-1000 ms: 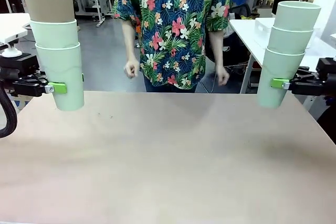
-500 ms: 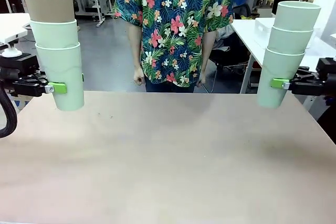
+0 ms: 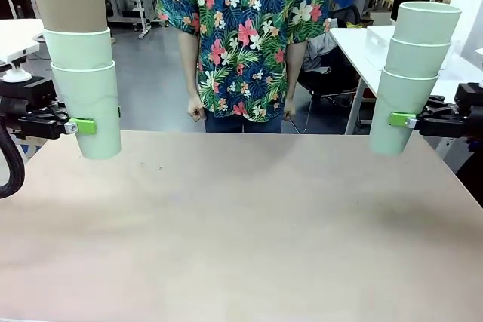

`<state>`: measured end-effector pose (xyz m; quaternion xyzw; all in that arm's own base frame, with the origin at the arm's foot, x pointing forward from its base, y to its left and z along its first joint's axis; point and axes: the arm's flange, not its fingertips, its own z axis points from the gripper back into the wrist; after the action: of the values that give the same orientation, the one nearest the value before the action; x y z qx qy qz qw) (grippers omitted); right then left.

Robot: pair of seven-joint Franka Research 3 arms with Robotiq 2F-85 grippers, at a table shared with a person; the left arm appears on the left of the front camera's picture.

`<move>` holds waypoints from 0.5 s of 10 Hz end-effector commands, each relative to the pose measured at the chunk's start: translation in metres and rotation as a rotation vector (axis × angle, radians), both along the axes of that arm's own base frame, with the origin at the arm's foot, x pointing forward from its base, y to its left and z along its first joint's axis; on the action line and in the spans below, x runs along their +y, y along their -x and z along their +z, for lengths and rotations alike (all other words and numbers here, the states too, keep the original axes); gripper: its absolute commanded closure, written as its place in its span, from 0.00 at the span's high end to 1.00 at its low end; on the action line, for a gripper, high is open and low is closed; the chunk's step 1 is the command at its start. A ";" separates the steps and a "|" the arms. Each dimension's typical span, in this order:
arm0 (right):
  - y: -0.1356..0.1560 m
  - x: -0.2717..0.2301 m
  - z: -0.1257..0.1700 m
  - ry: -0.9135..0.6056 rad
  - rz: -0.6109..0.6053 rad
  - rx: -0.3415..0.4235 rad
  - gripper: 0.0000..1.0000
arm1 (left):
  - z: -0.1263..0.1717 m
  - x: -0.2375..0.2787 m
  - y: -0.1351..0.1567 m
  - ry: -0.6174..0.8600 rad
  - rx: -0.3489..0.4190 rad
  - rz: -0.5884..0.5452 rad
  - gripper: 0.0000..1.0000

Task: Stack the cups and store them in the basket.
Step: Place the stack of Reusable plastic cups into the Pantry Basket.

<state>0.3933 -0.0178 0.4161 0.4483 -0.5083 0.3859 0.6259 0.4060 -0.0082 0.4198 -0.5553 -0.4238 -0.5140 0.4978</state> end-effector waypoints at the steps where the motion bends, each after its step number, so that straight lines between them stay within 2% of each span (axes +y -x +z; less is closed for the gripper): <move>1: -0.002 -0.001 0.004 0.006 0.003 -0.013 0.87 | 0.004 0.000 0.001 0.006 -0.007 -0.002 0.84; 5: -0.002 -0.001 0.004 0.006 0.003 -0.013 0.87 | 0.004 0.000 0.001 0.006 -0.007 -0.002 0.84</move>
<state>0.3933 -0.0178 0.4161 0.4483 -0.5083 0.3859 0.6259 0.4060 -0.0082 0.4198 -0.5553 -0.4238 -0.5140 0.4978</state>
